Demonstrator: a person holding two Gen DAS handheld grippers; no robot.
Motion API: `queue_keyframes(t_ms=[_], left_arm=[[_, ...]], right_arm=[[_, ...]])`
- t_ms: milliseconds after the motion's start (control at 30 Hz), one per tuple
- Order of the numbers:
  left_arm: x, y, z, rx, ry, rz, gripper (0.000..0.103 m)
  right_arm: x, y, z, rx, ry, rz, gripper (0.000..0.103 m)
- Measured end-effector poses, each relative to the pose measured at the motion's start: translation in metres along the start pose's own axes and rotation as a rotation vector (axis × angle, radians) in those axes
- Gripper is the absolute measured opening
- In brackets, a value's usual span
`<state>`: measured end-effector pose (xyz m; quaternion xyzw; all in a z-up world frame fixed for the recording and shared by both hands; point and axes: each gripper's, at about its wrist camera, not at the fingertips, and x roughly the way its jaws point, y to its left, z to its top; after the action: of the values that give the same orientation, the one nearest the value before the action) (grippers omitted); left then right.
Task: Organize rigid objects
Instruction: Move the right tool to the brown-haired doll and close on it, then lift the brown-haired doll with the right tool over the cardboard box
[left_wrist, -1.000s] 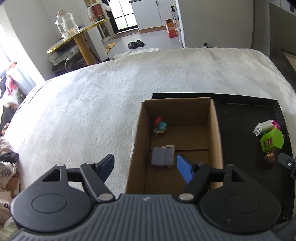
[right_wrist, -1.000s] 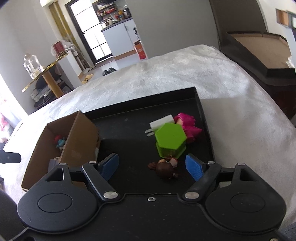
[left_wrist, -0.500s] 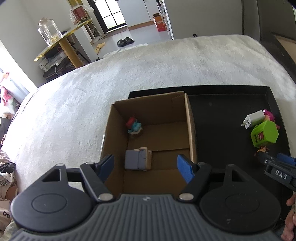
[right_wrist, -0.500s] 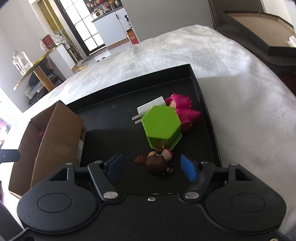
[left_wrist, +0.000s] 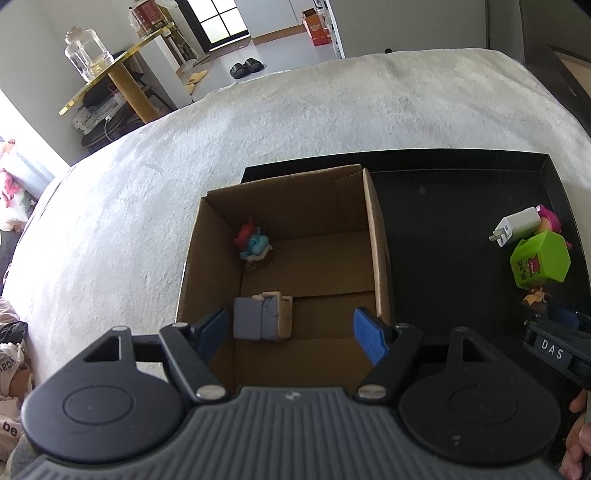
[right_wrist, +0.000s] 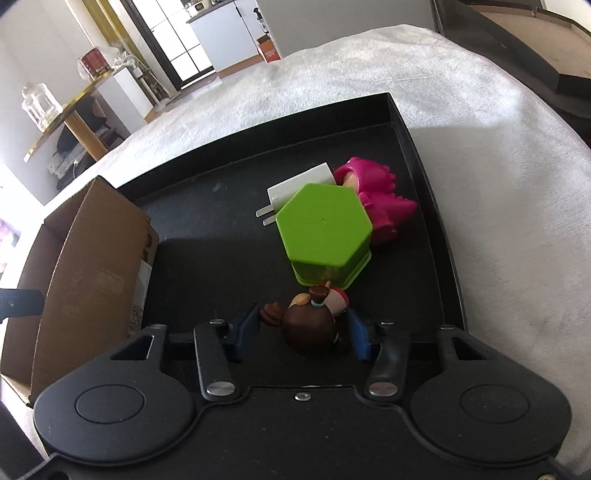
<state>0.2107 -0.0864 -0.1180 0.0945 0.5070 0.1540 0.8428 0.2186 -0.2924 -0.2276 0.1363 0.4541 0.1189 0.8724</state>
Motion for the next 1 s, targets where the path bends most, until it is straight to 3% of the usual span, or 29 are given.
queue_keyframes(t_ms=[300, 600, 1000], left_arm=[[-0.007, 0.015, -0.008, -0.054, 0.011, -0.065, 0.074], [-0.026, 0.034, -0.018, -0.052, -0.046, -0.062, 0.074], [-0.039, 0.061, -0.023, -0.078, -0.089, -0.124, 0.074]], right_arm=[[-0.011, -0.001, -0.003, 0.006, -0.009, 0.0, 0.044], [-0.029, 0.009, -0.004, -0.02, -0.035, -0.032, 0.043], [-0.061, 0.031, 0.005, -0.064, -0.099, -0.097, 0.043]])
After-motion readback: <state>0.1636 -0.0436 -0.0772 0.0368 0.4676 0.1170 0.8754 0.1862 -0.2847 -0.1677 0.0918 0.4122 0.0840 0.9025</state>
